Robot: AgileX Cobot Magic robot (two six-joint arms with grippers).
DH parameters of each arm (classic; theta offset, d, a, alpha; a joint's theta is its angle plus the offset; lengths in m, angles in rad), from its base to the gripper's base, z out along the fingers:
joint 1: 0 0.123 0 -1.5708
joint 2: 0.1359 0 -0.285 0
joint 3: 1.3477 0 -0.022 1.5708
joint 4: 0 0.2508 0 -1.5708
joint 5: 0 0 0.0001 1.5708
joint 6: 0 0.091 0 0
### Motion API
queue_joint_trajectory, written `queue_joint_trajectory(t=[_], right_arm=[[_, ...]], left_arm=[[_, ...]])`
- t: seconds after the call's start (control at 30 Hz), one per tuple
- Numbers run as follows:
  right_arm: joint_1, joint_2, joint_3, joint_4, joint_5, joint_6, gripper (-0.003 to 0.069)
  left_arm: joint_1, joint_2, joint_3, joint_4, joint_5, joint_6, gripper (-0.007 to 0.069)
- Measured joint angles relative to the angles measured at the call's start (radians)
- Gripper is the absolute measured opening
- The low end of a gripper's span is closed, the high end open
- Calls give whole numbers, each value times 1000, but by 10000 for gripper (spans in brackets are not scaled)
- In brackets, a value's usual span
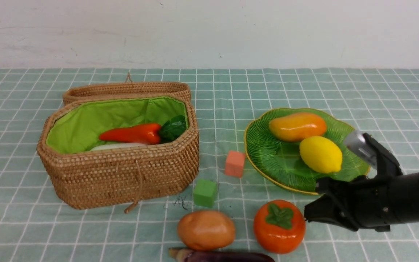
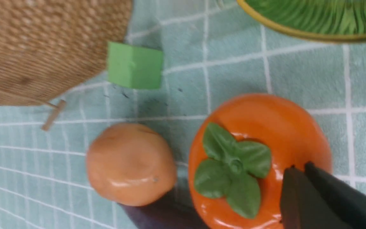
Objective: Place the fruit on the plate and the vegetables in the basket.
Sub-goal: Grab a tomato with your right arm and place it on the plate on the right.
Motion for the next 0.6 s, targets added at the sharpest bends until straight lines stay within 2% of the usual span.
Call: queue_joint_trajectory(t=[0.23,0.4,0.5,0.6], right_arm=[[-135,-10,-71,18,142,-15,-15],[-128,-10,-79,-32,205,-21,30],[-78,-10,-79,-131,215,-17,117],[-13,-10,-79,-224,202,35,270]], left_arm=[[0,0,0,0,0,0,182],[0,0,0,0,0,0,186],[0,0,0,0,0,0,186],[0,0,0,0,0,0,186]])
